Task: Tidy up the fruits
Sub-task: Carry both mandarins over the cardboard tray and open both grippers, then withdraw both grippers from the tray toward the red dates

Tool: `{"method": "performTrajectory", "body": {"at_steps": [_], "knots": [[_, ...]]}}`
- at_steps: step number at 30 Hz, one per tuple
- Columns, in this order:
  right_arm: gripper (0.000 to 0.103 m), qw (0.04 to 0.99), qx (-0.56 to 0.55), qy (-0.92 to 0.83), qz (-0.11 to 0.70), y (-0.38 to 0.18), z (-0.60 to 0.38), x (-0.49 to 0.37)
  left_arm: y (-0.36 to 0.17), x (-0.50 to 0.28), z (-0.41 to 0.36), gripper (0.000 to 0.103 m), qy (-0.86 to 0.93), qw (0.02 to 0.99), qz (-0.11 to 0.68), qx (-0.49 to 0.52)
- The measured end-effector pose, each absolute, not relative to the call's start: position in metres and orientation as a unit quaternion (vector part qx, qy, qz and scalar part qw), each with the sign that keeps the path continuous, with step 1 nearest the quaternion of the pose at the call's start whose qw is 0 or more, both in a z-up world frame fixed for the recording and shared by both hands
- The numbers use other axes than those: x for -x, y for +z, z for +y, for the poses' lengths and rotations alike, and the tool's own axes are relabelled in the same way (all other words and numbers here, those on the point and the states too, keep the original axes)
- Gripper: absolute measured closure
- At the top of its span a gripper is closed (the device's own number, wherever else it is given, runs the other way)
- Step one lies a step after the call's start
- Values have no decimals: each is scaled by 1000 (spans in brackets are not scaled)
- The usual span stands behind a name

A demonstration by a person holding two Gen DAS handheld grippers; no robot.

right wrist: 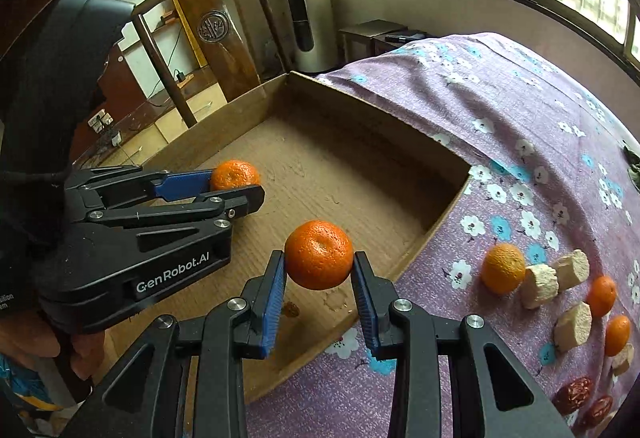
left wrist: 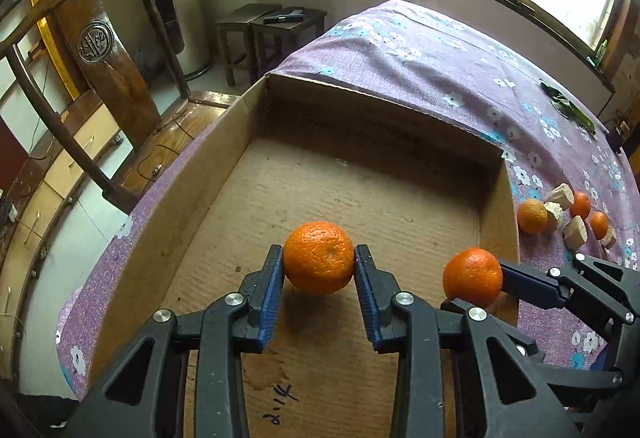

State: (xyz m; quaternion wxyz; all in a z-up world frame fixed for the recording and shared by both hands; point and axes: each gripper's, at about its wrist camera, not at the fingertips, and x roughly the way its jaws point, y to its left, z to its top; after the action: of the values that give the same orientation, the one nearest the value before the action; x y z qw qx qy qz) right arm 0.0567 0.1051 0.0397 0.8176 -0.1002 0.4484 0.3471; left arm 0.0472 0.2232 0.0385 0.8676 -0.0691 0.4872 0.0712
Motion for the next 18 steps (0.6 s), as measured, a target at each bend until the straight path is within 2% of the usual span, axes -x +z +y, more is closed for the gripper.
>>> {"method": "performTrajectory", "body": {"at_steps": [4, 5, 8, 9, 18], "knots": [[65, 811, 115, 351, 454, 32, 119, -54, 36, -47, 228, 66, 80, 862, 494, 78], [64, 813, 118, 346, 453, 30, 120, -54, 36, -47, 228, 61, 85, 863, 493, 73], [58, 812, 107, 350, 455, 30, 117, -52, 36, -45, 228, 35, 96, 865, 487, 70], [56, 812, 102, 351, 455, 33, 115, -51, 37, -43, 229, 31, 97, 866, 485, 74], [34, 848, 64, 326, 413, 73, 52, -14, 59, -17, 212, 26, 94, 885, 449, 78]]}}
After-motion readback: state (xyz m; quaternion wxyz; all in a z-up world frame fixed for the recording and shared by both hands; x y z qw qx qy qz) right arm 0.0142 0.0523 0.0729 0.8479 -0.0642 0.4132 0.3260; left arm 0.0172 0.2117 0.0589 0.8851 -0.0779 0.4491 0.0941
